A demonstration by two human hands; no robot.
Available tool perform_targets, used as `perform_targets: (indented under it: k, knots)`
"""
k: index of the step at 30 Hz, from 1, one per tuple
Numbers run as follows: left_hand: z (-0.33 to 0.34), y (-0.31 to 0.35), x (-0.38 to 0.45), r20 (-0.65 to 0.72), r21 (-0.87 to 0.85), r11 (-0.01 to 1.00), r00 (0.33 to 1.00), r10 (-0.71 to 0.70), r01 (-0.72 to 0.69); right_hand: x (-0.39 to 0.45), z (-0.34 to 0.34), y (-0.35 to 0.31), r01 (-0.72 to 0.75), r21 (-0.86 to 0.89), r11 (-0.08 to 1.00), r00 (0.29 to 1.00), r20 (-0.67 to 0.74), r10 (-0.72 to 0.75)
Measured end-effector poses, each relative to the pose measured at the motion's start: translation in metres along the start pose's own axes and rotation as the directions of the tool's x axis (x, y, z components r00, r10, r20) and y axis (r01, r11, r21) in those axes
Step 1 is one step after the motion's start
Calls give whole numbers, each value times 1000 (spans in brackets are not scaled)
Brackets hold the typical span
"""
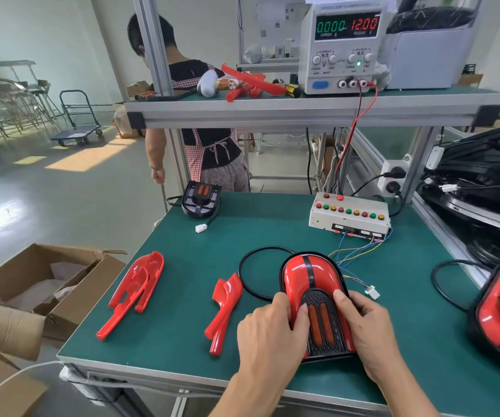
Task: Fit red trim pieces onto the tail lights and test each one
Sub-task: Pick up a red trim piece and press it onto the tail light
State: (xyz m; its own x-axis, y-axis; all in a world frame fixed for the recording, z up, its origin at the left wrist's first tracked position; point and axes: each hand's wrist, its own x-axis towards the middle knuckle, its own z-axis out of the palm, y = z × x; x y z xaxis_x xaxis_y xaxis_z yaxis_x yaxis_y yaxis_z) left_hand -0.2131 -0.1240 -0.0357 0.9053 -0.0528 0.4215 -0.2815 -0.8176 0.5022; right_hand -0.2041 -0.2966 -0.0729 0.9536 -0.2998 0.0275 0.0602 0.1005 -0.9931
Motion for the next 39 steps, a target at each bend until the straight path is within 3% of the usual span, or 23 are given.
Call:
perform_targets:
  k: [7, 11, 13, 15, 18, 20, 30, 35, 39]
  knots:
    - [3, -7, 4, 62, -5, 999, 997, -44, 45, -1, 3, -3, -4, -11, 1000, 1000, -4, 4]
    - [6, -9, -4, 88, -244, 953, 983, -163, 180, -4, 3, -5, -4, -1, 1000, 1000, -28, 4]
    - [8, -8, -7, 115, -350, 898, 963, -243, 268, -5, 3, -8, -2, -1, 1000, 999, -32, 2]
    - [10, -10, -5, 224, -431, 827, 931, -289, 361, -6, 2, -10, -3, 5, 1000, 999, -36, 3]
    - [7, -16, 3, 447, -521, 743, 876, -181, 420, -7, 0, -11, 0, 6, 1000, 999, -39, 0]
    - [5, -19, 6, 515, -573, 685, 848, -124, 449, -8, 0, -11, 16, -12, 1000, 999, -46, -16]
    - [6, -7, 24, 557, -798, 158, 812, -173, 582, -26, 2, -5, 92, -97, 991, 978, -180, -109]
    - [7, 1, 33, 518, -826, 147, 836, -183, 544, -39, 33, -8, -37, -22, 999, 999, -5, 37]
    - [9, 1, 26, 544, -812, 146, 823, -163, 566, -39, 52, -3, -66, -28, 997, 996, -65, 64]
